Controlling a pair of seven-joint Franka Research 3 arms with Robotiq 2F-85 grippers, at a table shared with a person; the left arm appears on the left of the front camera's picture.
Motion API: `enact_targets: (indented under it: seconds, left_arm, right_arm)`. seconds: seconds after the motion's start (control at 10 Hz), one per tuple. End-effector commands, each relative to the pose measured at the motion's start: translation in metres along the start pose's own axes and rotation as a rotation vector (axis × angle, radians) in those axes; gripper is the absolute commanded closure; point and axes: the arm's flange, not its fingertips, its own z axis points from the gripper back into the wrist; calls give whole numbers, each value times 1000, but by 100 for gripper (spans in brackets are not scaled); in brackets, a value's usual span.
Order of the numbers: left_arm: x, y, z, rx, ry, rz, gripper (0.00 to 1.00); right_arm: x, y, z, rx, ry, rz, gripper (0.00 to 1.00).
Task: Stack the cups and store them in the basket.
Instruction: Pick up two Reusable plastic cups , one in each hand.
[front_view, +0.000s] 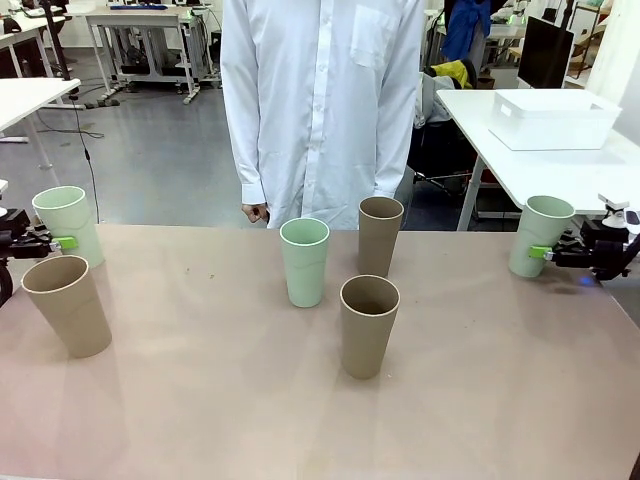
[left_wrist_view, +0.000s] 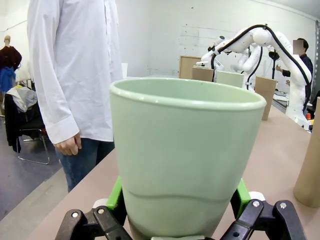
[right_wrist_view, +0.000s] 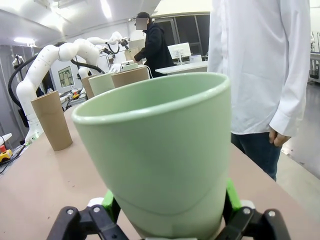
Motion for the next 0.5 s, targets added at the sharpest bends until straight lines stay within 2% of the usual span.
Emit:
enact_targets:
  seconds: [0.0, 0.4]
  left_arm:
    - [1, 1, -1, -13, -7, 4, 0]
    - [1, 1, -1, -15, 0, 7, 0]
  right_arm:
    - [11, -3, -2, 15, -15, -13, 0]
    - [9, -7, -2, 5, -21, -31, 0]
